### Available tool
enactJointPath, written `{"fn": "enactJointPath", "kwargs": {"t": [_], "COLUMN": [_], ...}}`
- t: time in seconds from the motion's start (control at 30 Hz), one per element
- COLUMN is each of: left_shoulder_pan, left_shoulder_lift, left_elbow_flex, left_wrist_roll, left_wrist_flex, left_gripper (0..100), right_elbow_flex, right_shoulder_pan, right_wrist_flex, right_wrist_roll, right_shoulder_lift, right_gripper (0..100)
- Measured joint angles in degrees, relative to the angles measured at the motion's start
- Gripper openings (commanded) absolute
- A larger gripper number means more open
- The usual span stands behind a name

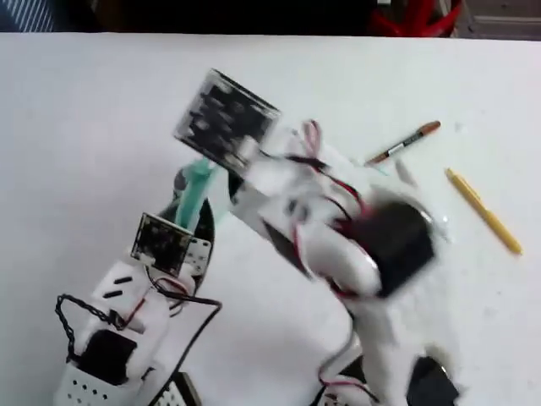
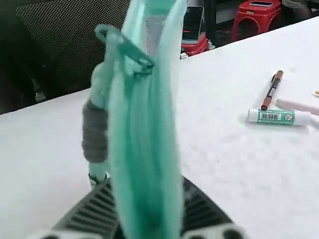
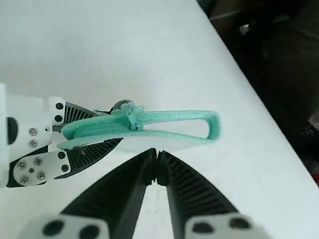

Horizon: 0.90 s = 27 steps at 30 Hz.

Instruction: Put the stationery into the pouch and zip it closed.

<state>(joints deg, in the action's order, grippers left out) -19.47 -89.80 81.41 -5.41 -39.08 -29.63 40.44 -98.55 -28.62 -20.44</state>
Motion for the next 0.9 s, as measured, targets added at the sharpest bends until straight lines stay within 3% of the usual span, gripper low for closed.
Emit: {"fn": "enactJointPath", "kwargs": {"t": [0.37, 0.6, 0.77, 0.9], "left_shoulder_pan": [0.0, 0.0, -1.93, -5.89], "left_shoulder_lift": [0.0, 0.0, 0.09, 0.09], "left_elbow_flex": [0.0, 0.0, -0.35, -3.16], "left_wrist_roll": [0.0, 0.0, 0.97, 2.11], "left_wrist_flex": [0.0, 0.0, 0.53, 0.18], "left_gripper": [2, 2, 2, 2], "right_elbow_flex": [0.0, 8.18, 22.07, 24.62], "right_shoulder_pan": [-2.73, -26.02, -43.69, -48.35], "right_wrist_flex": [0.44, 7.47, 15.56, 21.1], "right_wrist_roll": [0.0, -0.35, -9.41, -12.75], "right_shoulder_lift": [-4.84, -0.35, 12.31, 22.15], "right_gripper": [2.3, 2.8, 3.6, 17.0]}}
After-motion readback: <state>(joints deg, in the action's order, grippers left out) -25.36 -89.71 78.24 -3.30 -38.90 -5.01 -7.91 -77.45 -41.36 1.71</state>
